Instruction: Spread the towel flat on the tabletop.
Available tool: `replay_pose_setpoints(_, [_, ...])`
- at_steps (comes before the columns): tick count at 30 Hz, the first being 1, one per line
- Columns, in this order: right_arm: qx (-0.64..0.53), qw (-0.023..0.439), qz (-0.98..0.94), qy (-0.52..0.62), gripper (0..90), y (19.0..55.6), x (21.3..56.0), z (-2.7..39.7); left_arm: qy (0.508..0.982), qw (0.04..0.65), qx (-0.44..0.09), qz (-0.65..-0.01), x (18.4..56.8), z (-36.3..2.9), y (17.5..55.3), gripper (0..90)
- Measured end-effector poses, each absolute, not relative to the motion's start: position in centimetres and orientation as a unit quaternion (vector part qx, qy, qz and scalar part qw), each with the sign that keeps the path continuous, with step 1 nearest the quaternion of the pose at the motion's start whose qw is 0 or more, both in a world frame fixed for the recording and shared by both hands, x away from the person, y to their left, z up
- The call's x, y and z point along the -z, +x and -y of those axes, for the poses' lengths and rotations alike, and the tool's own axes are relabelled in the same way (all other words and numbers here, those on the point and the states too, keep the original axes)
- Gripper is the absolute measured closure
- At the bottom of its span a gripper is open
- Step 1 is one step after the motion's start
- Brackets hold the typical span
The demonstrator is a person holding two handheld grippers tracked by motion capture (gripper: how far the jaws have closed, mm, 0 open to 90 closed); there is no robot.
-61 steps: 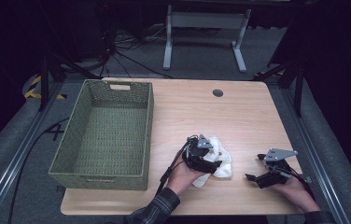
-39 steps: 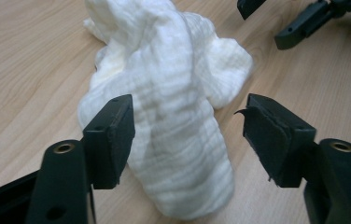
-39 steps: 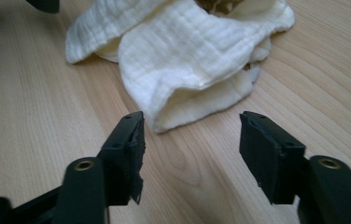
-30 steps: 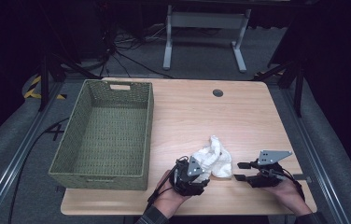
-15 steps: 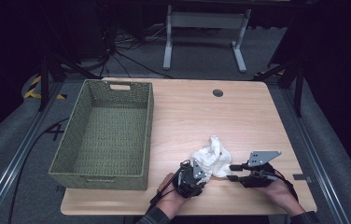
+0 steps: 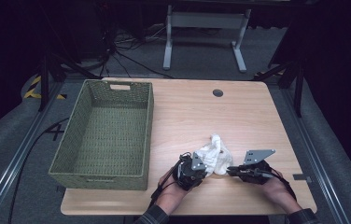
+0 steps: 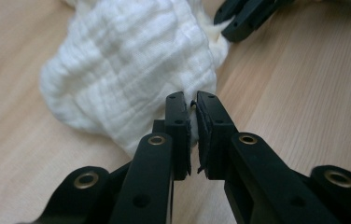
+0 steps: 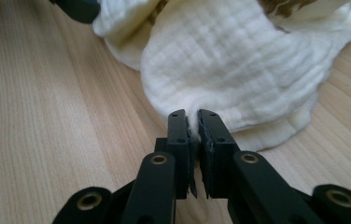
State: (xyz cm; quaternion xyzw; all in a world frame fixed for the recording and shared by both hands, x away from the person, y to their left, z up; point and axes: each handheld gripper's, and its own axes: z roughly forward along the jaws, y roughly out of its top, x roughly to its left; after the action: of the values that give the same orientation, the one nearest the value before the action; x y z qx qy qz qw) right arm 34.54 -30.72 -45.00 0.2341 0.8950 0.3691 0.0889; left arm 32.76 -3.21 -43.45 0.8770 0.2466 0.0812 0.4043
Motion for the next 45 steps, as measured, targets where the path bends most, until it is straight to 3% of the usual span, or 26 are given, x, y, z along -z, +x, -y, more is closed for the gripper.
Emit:
replay_pose_setpoints(16, [-0.401, 0.127, -0.857, 0.298, 85.3, 35.1, 42.4, 37.0, 0.827, 0.466, -0.091, -0.299, 41.4, 0.8, 34.6, 83.6])
replay_pose_setpoints(31, [-0.377, 0.19, -0.827, 0.371, 86.0, 35.7, 41.5, 43.2, 0.826, 0.429, -0.1, -0.351, 41.9, -0.1, 35.0, 83.7])
replay_pose_setpoints(37, [-0.363, 0.195, -0.822, 0.394, 86.1, 36.3, 41.9, 44.5, 0.83, 0.408, -0.11, -0.364, 42.4, -0.3, 35.5, 83.2])
replay_pose_setpoints(42, [-0.37, 0.195, -0.823, 0.384, 73.0, 36.3, 41.9, 43.7, 0.823, 0.416, -0.132, -0.364, 42.3, 0.0, 35.2, 70.3])
replay_pose_setpoints(45, [-0.387, 0.198, -0.819, 0.374, 69.7, 36.0, 41.3, 43.2, 0.825, 0.428, -0.128, -0.347, 42.0, 0.3, 35.0, 67.3])
